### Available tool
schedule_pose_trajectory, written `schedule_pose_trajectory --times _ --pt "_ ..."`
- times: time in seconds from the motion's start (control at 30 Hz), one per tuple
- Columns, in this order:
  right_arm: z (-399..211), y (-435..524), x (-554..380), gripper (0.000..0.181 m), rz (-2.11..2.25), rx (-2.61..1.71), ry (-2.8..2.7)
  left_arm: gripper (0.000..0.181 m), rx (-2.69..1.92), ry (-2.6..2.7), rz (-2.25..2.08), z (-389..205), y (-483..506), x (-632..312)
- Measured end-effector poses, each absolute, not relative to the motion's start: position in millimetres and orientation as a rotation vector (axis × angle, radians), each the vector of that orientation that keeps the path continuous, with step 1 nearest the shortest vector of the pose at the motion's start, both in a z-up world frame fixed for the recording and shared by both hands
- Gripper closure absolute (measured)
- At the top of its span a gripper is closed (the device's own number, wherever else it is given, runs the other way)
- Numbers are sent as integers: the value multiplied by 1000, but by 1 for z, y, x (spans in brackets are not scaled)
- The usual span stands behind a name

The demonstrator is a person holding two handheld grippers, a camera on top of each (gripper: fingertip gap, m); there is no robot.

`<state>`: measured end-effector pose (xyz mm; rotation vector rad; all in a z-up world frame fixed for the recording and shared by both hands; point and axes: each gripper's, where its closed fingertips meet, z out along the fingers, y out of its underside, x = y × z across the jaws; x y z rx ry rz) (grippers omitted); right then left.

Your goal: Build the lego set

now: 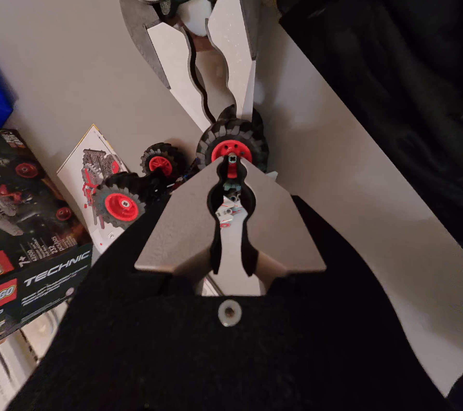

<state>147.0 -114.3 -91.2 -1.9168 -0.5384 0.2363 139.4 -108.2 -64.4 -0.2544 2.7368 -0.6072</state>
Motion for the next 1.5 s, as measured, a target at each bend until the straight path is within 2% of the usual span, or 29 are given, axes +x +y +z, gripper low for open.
schedule_pose_trajectory --times 0.03,0.23,0.37,0.63,0.97,1.23,1.5 --pt "-89 -115 149 162 239 -1913 -532 178 -256 2733 -589 -64 -108 140" --pt "-66 -130 158 128 524 -1937 -227 178 -275 2725 -576 -64 -107 142" --pt "-53 -119 142 126 748 -1828 -82 178 -301 2725 -636 -64 -106 144" --pt "-86 -115 134 119 384 -1973 -392 177 -387 2641 -856 -64 -105 142" --pt "-98 -114 146 140 301 -1992 -426 174 -411 2577 -961 -61 -104 141" --pt "-96 -111 147 153 281 -1932 -484 181 -412 2550 -1037 -53 -104 139" --pt "-88 -105 150 165 230 -1879 -481 181 -378 2604 -945 -62 -107 139"
